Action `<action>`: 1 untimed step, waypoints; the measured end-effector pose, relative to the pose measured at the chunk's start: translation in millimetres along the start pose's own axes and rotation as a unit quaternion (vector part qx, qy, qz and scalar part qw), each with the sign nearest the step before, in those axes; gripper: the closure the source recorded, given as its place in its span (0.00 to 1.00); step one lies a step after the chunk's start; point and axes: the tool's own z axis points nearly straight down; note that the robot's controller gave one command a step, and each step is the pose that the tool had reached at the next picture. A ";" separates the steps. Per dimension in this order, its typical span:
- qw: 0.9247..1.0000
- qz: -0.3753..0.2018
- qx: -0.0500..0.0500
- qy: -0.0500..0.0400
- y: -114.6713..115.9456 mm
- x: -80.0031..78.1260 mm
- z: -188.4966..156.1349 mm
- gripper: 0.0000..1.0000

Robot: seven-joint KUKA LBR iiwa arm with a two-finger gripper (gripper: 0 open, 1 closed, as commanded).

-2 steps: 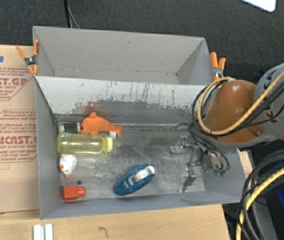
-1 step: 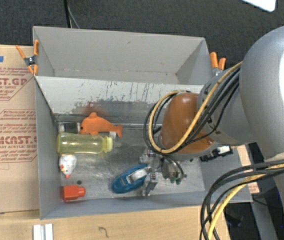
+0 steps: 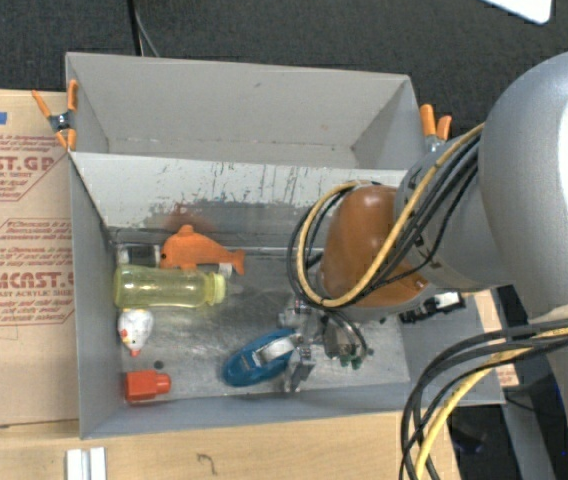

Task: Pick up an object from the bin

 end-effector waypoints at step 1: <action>1.000 -0.007 -0.008 -0.001 -23.9 -3.5 -124.7 1.00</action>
Offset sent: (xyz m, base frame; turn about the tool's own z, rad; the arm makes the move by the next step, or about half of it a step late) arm 0.0000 0.0000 0.0000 0.0000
